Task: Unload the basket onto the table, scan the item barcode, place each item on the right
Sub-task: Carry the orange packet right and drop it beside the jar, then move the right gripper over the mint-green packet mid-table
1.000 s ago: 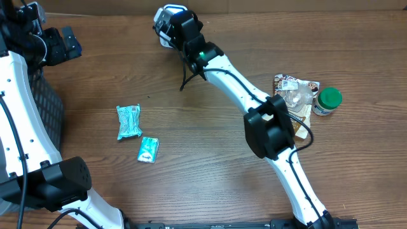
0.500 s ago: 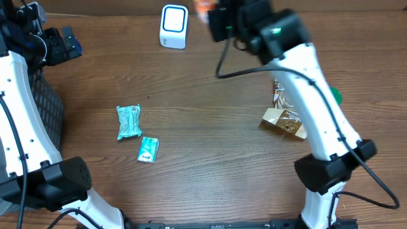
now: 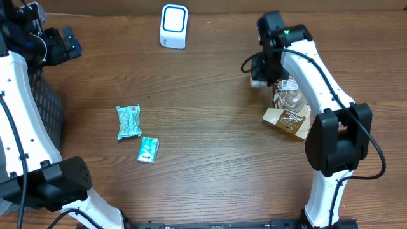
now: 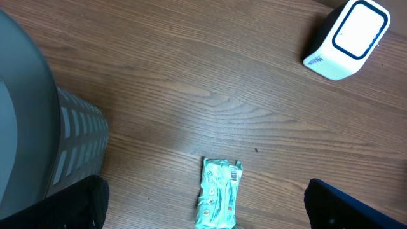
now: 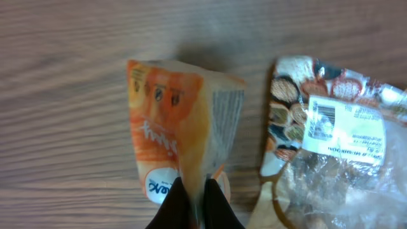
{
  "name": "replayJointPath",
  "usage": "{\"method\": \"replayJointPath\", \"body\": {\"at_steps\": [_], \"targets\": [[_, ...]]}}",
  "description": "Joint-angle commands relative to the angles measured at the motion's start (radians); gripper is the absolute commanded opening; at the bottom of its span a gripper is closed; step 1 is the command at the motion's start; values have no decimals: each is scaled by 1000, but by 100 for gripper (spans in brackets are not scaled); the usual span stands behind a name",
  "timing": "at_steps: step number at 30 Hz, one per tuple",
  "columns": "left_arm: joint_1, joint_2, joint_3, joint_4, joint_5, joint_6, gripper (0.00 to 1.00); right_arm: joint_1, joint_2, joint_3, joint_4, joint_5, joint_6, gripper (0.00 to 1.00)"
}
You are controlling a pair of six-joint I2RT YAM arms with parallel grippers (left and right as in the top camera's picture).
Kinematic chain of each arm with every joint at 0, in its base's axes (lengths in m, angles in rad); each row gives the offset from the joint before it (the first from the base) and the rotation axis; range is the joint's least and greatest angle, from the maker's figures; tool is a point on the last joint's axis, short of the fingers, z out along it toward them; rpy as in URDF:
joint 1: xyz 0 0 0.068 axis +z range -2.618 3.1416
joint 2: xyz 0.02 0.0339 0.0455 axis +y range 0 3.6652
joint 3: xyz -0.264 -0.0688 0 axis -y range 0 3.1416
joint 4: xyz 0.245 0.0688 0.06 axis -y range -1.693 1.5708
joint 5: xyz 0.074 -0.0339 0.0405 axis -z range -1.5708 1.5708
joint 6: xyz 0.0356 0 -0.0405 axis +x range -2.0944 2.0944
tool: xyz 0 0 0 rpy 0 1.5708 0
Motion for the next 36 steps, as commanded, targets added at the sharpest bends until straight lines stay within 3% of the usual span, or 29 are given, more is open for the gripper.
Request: {"method": "replayJointPath", "body": {"at_steps": [1,2,5,6,8,11,14,16,19,22,26,31,36], "targets": [[-2,0,6,3,11,-7,100,-46,-10,-56,20,-8,15,11],[-2,0,6,3,11,-7,100,-57,-10,-56,13,-10,14,23],[-2,0,6,3,11,-7,100,-67,-11,-55,5,-7,14,37],[-2,0,6,3,11,-7,100,-71,-11,-53,1,-8,15,53],[-2,0,6,3,11,-7,99,-71,-11,-37,-19,-8,15,57],[-2,0,6,3,11,-7,100,-70,-12,16,-66,-67,14,57],[-2,0,6,3,11,-7,100,-61,-13,78,-97,-296,14,48],[-2,0,6,3,11,-7,100,-40,-13,90,-89,-491,-31,48],[-2,0,6,3,11,-7,100,12,-12,85,-66,-620,-81,49],[-2,0,6,3,11,-7,100,116,-9,79,-46,-585,-80,54],[-2,0,6,3,11,-7,99,262,-6,6,54,-512,29,54],[-2,0,6,3,11,-7,100,414,-5,-132,267,-502,197,46],[-2,0,6,3,11,-7,100,526,-5,-241,465,-493,303,45]]}}
